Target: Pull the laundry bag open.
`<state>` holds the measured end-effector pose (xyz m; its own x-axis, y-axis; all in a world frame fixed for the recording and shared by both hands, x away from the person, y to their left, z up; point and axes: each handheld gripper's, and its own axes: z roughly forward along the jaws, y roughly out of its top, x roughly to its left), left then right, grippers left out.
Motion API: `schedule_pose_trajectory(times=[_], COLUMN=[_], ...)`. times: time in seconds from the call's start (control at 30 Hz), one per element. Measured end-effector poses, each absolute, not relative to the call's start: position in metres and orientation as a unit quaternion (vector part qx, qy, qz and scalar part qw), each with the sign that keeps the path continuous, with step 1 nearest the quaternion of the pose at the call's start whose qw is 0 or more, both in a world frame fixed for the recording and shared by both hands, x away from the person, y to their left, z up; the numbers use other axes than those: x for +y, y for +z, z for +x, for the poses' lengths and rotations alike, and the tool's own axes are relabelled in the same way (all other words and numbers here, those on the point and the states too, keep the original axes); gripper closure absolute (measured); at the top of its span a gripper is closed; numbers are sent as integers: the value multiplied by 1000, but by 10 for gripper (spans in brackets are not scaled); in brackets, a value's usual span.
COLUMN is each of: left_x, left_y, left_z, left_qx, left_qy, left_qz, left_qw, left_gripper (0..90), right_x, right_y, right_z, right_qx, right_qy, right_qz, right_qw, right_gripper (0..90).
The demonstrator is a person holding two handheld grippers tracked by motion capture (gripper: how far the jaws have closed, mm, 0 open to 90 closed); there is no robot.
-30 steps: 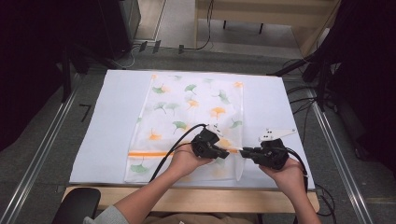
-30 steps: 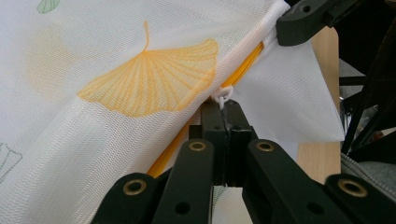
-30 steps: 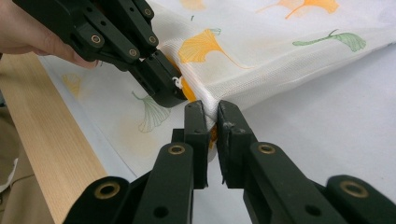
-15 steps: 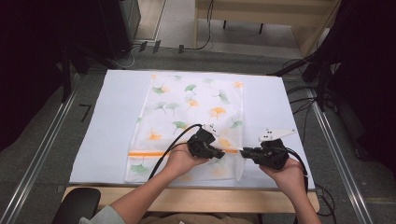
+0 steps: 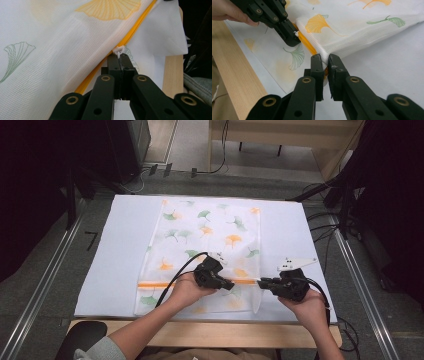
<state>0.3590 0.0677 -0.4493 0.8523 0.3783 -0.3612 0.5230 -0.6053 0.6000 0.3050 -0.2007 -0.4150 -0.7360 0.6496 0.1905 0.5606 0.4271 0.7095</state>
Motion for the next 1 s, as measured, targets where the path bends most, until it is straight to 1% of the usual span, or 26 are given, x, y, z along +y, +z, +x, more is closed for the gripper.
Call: schedule_pose_trajectory(times=[0.4,1.0], left_x=[69,72], left_y=[-446,-452], left_z=[359,363], left_qx=[259,266], left_qy=[-105,-115], left_qz=[887,884], left_qw=[369,366], left_gripper=[900,900], right_x=[-202,-202], right_y=[-415,-415], right_z=[304,304], right_qx=[842,843], right_qy=[397,395], right_qz=[361,360], right_qw=[57,57], right_gripper=[852,851])
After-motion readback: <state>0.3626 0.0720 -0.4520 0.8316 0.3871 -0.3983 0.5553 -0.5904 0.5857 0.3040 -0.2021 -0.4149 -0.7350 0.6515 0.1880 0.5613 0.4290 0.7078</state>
